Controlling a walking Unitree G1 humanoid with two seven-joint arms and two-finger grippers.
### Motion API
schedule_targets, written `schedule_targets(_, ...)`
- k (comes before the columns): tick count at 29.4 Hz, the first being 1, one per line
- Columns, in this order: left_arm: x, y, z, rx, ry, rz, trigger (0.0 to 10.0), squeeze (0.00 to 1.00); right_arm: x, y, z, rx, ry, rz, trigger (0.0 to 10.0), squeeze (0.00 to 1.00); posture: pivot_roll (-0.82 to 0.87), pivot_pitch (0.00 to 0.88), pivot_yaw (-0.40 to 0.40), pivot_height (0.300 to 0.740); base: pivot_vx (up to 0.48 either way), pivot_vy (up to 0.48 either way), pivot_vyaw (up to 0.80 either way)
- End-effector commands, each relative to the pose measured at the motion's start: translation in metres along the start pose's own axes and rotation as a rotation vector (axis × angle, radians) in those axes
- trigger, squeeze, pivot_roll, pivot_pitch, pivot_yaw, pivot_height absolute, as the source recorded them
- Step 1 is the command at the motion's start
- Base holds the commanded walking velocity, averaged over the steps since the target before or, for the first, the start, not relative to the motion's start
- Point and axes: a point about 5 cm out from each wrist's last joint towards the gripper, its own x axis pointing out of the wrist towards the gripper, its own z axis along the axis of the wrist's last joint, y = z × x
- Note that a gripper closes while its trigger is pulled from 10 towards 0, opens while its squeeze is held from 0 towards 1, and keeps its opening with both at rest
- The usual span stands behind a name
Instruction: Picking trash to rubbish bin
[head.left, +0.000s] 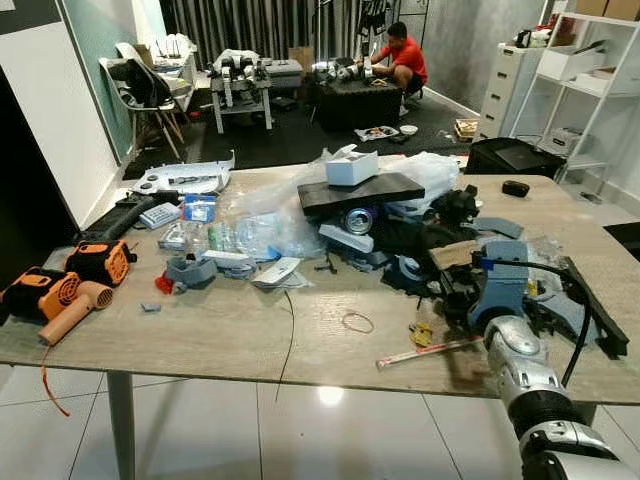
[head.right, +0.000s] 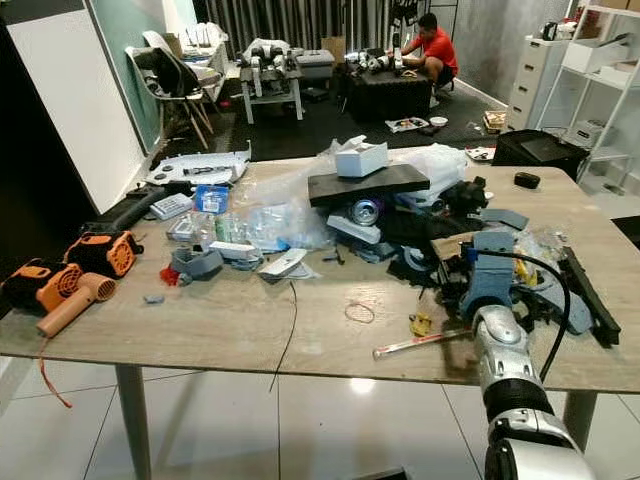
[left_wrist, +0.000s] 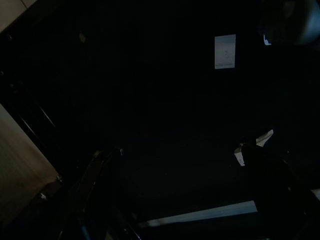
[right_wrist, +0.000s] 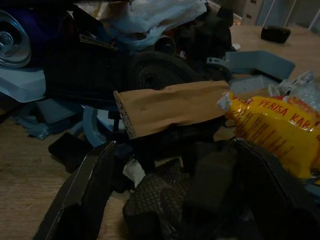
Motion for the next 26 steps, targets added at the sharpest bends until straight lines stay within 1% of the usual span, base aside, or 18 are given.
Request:
schedule_targets(1, 0.0, -0.001, -0.008, 0.001, 0.024, -0.002, 10.0, 0.0, 0.0, 0.003, -0.008, 0.021, 0.052, 0.005, 10.0, 0.0, -0.06, 0.096, 0.03, 0.74, 0.0, 0.0, 0.0)
schedule_targets(6, -0.001, 0.0, -0.011, -0.02, 0.029, 0.006, 10.0, 0.0, 0.002, 0.0, -0.008, -0.028, 0.087, -0.024, 10.0, 0.0, -0.05, 0.094, 0.029, 0.74, 0.0, 0.0, 0.0)
schedule_targets(7, -0.002, 0.005, -0.013, -0.088, 0.022, 0.033, 10.0, 0.0, 0.002, -0.001, -0.007, -0.026, 0.091, -0.036, 10.0, 0.0, -0.05, 0.094, 0.029, 0.74, 0.0, 0.0, 0.0)
schedule_targets(9, -0.004, 0.023, -0.012, -0.336, -0.018, 0.118, 10.0, 0.0, 0.003, -0.001, -0.007, -0.03, 0.088, -0.039, 10.0, 0.0, -0.06, 0.098, 0.031, 0.74, 0.0, 0.0, 0.0)
schedule_targets(10, -0.005, 0.03, -0.013, -0.414, -0.03, 0.147, 10.0, 0.0, 0.003, -0.001, -0.006, -0.029, 0.087, -0.038, 10.0, 0.0, -0.06, 0.098, 0.031, 0.74, 0.0, 0.0, 0.0)
schedule_targets(11, -0.01, 0.05, -0.018, -0.578, -0.049, 0.243, 10.0, 0.0, 0.003, -0.001, -0.006, -0.027, 0.084, -0.038, 10.0, 0.0, -0.06, 0.099, 0.031, 0.74, 0.0, 0.0, 0.0)
schedule_targets(12, -0.01, 0.05, -0.018, -0.578, -0.049, 0.243, 10.0, 0.0, 0.003, -0.001, -0.006, -0.027, 0.084, -0.038, 10.0, 0.0, -0.06, 0.099, 0.031, 0.74, 0.0, 0.0, 0.0)
schedule_targets(13, -0.016, 0.067, -0.03, -0.706, -0.049, 0.34, 10.0, 0.0, 0.002, -0.001, -0.006, -0.025, 0.082, -0.039, 10.0, 0.0, -0.05, 0.101, 0.031, 0.74, 0.0, 0.0, 0.0)
schedule_targets(15, -0.025, 0.086, -0.043, -0.837, -0.047, 0.445, 10.0, 0.0, 0.002, -0.002, -0.006, -0.025, 0.082, -0.041, 10.0, 0.0, -0.05, 0.101, 0.031, 0.74, 0.0, 0.0, 0.0)
schedule_targets(17, -0.039, 0.114, -0.058, -0.992, -0.08, 0.588, 10.0, 0.0, 0.003, 0.001, -0.002, 0.01, 0.047, -0.006, 10.0, 0.0, -0.05, 0.101, 0.031, 0.74, 0.0, 0.0, 0.0)
schedule_targets(18, -0.039, 0.114, -0.058, -0.992, -0.08, 0.588, 10.0, 0.0, 0.003, 0.001, -0.002, 0.01, 0.047, -0.006, 10.0, 0.0, -0.05, 0.101, 0.031, 0.74, 0.0, 0.0, 0.0)
schedule_targets(19, -0.053, 0.138, -0.066, -1.118, -0.145, 0.697, 10.0, 0.0, 0.003, 0.014, 0.009, 0.122, -0.055, 0.117, 10.0, 0.0, -0.03, 0.106, 0.026, 0.74, 0.0, 0.0, 0.0)
schedule_targets(20, -0.057, 0.146, -0.067, -1.157, -0.177, 0.724, 10.0, 0.0, 0.002, 0.02, 0.015, 0.18, -0.114, 0.185, 10.0, 0.0, -0.03, 0.106, 0.026, 0.74, 0.0, 0.0, 0.0)
schedule_targets(22, -0.057, 0.146, -0.067, -1.157, -0.177, 0.724, 10.0, 0.0, 0.002, 0.02, 0.015, 0.18, -0.114, 0.185, 10.0, 0.0, -0.03, 0.106, 0.026, 0.74, 0.0, 0.0, 0.0)
schedule_targets(23, -0.071, 0.169, -0.063, -1.202, -0.285, 0.794, 10.0, 0.0, -0.005, 0.039, 0.036, 0.322, -0.275, 0.405, 10.0, 0.0, -0.01, 0.11, 0.026, 0.74, 0.0, 0.0, 0.0)
schedule_targets(24, -0.071, 0.169, -0.063, -1.202, -0.285, 0.794, 10.0, 0.0, -0.005, 0.039, 0.036, 0.322, -0.275, 0.405, 10.0, 0.0, -0.01, 0.11, 0.026, 0.74, 0.0, 0.0, 0.0)
schedule_targets(25, -0.075, 0.176, -0.061, -1.221, -0.324, 0.813, 10.0, 0.0, -0.008, 0.044, 0.042, 0.355, -0.316, 0.47, 10.0, 0.0, -0.01, 0.11, 0.026, 0.74, 0.0, 0.0, 0.0)
schedule_targets(26, -0.083, 0.188, -0.056, -1.238, -0.39, 0.841, 10.0, 0.0, -0.013, 0.051, 0.048, 0.393, -0.357, 0.554, 10.0, 0.0, -0.01, 0.109, 0.026, 0.74, 0.0, 0.0, 0.0)
